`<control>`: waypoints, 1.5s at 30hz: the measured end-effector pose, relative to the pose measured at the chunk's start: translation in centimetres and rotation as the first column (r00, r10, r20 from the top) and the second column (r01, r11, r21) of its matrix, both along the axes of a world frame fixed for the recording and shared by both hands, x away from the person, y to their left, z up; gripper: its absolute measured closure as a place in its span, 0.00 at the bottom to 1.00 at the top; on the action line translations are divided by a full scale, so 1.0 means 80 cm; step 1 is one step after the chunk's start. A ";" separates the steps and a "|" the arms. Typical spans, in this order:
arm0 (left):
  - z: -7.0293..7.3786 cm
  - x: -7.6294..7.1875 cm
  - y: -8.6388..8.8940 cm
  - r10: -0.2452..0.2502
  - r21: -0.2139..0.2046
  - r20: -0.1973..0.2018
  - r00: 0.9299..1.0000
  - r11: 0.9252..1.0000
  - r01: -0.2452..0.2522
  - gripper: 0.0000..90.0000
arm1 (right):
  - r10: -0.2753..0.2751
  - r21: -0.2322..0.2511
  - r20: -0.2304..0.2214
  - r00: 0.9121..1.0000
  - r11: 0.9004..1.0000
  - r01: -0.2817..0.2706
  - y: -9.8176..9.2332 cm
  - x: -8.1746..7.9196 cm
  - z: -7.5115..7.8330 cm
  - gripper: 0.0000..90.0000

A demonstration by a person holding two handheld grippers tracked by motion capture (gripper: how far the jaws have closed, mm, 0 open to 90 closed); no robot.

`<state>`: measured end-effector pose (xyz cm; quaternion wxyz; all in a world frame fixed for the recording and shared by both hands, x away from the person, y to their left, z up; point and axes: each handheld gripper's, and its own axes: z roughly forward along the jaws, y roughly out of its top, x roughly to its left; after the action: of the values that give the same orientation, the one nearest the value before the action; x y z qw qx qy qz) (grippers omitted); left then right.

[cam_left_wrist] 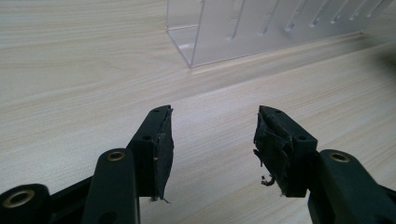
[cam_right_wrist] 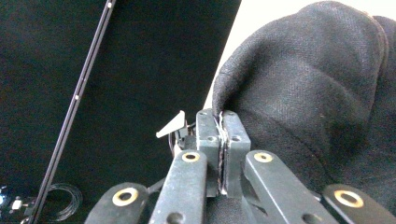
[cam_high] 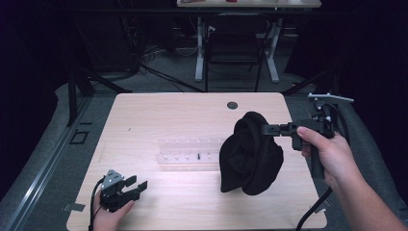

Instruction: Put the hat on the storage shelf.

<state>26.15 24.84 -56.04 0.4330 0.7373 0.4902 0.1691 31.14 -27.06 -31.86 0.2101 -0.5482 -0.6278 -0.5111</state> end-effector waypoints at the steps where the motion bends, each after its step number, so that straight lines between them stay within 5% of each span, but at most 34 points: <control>1: 0.000 0.000 0.000 0.000 0.000 0.000 1.000 1.000 0.000 0.51 | -0.002 0.005 0.003 1.000 1.000 0.002 0.001 0.001 0.001 0.99; 45: 0.000 0.002 -0.001 -0.012 0.000 -0.001 1.000 1.000 0.012 0.51 | -0.041 0.036 0.048 0.998 0.999 0.040 0.049 0.061 0.015 0.99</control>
<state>26.27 24.79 -56.04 0.4336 0.7403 0.4861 0.1662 35.98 -23.10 -30.66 0.1939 -0.5445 -0.6124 -0.5393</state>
